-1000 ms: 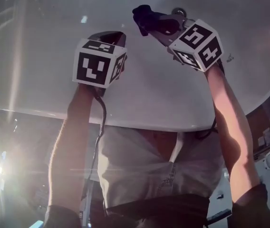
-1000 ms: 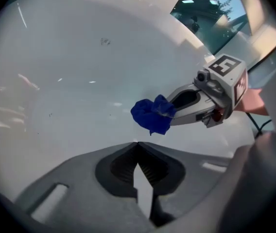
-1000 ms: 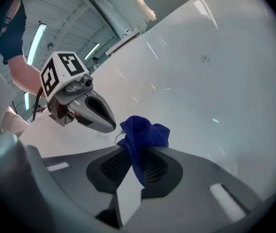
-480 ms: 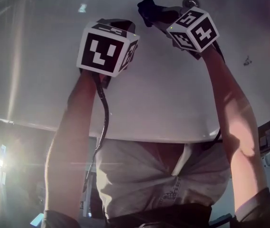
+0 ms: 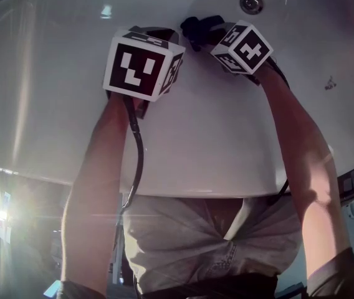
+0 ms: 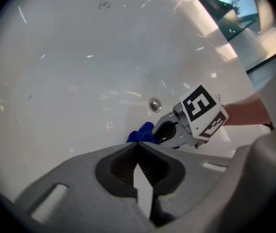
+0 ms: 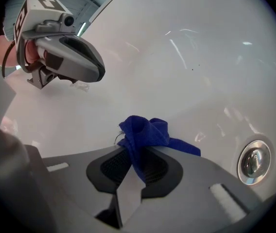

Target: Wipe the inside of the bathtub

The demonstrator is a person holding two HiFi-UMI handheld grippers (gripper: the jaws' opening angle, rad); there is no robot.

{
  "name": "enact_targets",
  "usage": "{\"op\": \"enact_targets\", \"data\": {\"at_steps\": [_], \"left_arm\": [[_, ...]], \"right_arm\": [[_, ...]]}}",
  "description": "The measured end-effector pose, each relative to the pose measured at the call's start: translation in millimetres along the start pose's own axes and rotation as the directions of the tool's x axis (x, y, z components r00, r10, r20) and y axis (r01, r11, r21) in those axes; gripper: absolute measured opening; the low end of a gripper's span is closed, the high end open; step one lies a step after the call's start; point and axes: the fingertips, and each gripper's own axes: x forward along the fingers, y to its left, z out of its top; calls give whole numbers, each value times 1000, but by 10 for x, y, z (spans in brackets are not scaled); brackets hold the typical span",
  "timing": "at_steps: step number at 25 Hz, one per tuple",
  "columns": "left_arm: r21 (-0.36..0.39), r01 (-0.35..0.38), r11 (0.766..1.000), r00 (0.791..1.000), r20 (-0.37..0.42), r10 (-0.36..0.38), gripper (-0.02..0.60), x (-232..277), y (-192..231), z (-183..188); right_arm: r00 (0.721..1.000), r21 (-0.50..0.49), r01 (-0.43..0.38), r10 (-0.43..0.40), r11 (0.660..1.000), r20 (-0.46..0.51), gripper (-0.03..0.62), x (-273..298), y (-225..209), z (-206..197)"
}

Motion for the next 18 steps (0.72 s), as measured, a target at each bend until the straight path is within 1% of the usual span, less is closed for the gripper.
{"op": "enact_targets", "data": {"at_steps": [6,11,18], "left_arm": [[-35,4,999,1000,-27,-5,5,12,13,-77],[-26,8,1000,1000,-24,-9,5,28,-12,-110],[-37,9,999,1000,-19,-9,5,9,-32,-74]], "right_arm": [[998,-19,11,-12,1000,-54,57,134,16,-127],[992,-37,28,-32,999,-122,55,243,10,-290],[989,-18,-43,40,999,-143,52,234,164,-315]]}}
